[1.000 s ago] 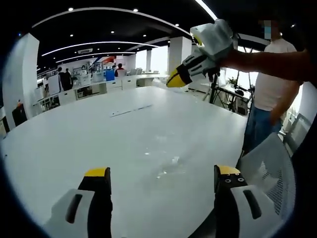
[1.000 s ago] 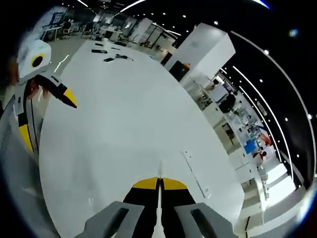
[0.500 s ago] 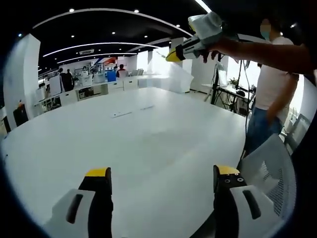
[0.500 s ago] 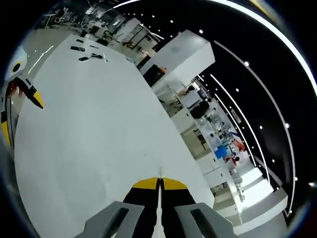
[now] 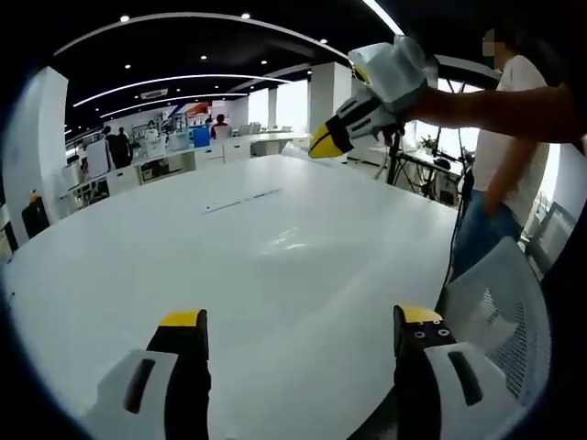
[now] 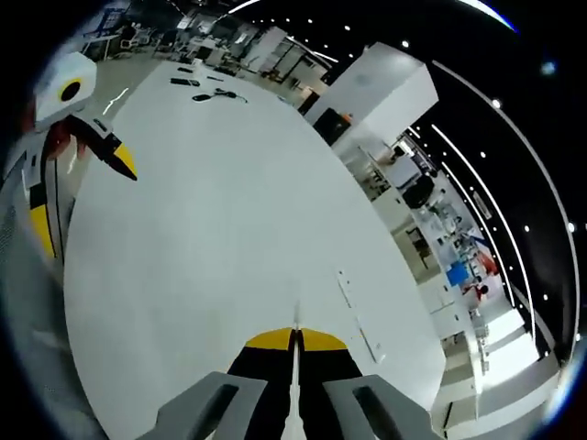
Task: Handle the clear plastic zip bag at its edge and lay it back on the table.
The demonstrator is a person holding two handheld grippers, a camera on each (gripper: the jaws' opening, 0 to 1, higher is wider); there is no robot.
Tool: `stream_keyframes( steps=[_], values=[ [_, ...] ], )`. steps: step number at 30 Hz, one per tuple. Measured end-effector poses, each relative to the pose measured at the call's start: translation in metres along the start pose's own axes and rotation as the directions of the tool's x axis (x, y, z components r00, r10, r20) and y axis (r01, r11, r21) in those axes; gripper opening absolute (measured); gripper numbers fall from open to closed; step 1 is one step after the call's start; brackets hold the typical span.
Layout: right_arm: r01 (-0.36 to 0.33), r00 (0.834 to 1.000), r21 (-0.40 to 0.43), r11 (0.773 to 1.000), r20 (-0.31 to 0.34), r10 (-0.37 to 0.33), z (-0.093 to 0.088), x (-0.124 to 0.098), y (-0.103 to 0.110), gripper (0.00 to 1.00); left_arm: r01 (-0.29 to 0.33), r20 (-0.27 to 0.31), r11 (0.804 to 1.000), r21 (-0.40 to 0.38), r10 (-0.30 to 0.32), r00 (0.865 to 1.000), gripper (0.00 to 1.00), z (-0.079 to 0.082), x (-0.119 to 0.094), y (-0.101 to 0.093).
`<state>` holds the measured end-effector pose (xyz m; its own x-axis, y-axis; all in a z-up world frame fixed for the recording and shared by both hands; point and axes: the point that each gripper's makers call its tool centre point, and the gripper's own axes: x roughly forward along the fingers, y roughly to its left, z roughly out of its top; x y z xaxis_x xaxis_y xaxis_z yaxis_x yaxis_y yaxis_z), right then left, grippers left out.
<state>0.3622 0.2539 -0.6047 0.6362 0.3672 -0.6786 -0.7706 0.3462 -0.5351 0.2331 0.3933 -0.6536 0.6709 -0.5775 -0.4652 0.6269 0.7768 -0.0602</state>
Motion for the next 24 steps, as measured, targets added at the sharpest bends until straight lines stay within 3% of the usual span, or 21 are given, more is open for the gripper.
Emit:
stream_keyframes(
  steps=[11, 24],
  values=[
    [-0.105, 0.994, 0.105, 0.989, 0.03, 0.102, -0.003, 0.0, 0.039, 0.0, 0.031, -0.028, 0.999, 0.03, -0.03, 0.999, 0.78, -0.006, 0.005, -0.008],
    [-0.199, 0.98, 0.06, 0.978, 0.034, 0.198, -0.004, -0.005, 0.084, 0.0, 0.069, -0.071, 0.993, 0.091, -0.062, 0.996, 0.74, -0.011, 0.011, -0.013]
  ],
)
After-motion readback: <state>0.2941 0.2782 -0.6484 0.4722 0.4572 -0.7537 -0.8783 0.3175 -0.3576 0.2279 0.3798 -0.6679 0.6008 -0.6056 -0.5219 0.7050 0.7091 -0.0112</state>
